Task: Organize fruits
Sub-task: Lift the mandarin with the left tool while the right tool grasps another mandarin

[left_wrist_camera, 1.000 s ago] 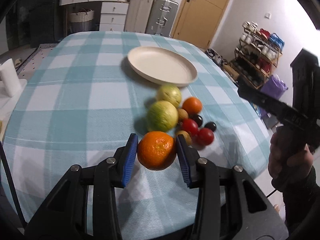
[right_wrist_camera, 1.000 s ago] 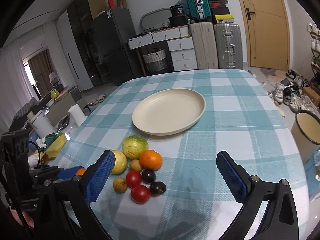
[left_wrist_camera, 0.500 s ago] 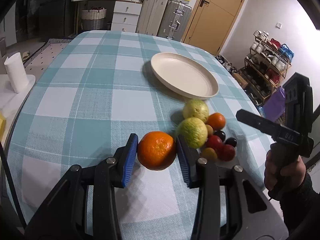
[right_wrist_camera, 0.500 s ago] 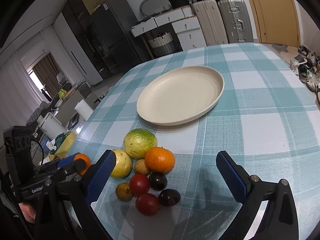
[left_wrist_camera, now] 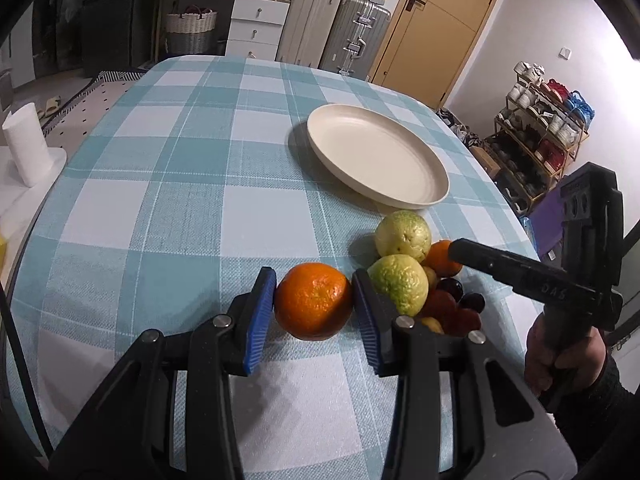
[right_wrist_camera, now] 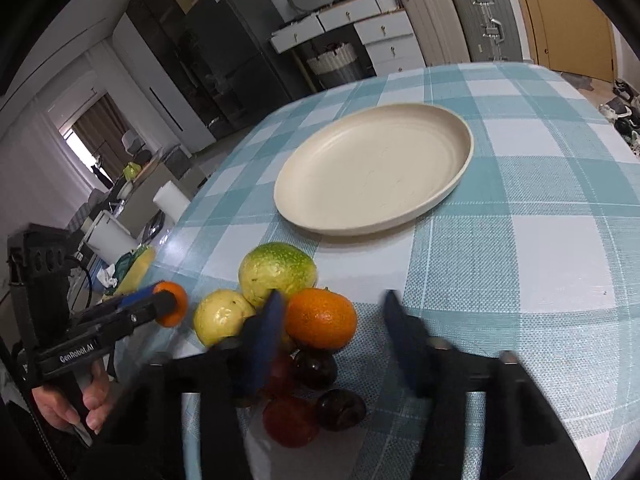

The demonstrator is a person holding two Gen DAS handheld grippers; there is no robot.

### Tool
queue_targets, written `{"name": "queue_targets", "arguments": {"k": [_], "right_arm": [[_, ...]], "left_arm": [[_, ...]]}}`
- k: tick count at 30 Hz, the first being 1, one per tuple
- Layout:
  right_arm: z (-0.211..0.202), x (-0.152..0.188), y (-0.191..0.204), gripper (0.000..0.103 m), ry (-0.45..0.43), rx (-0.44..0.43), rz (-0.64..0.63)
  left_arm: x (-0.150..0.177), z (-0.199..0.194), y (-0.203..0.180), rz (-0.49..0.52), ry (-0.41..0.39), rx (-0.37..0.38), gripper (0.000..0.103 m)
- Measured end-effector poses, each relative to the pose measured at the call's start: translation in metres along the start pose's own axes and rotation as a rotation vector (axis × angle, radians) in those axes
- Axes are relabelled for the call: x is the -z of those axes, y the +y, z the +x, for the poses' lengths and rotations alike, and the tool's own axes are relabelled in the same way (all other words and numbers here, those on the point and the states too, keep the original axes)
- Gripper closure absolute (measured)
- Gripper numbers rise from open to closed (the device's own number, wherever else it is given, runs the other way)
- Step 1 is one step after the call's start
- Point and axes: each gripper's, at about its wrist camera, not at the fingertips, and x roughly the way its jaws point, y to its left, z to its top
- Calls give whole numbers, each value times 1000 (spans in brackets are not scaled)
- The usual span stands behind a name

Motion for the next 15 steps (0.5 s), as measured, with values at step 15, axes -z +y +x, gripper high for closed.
{"name": "queue_targets", "arguments": {"k": [15], "right_arm": [[-9,1,-4,69,-24,-59,0]], "left_arm": [[-12,3,-9,18,-4,-40,66]]}}
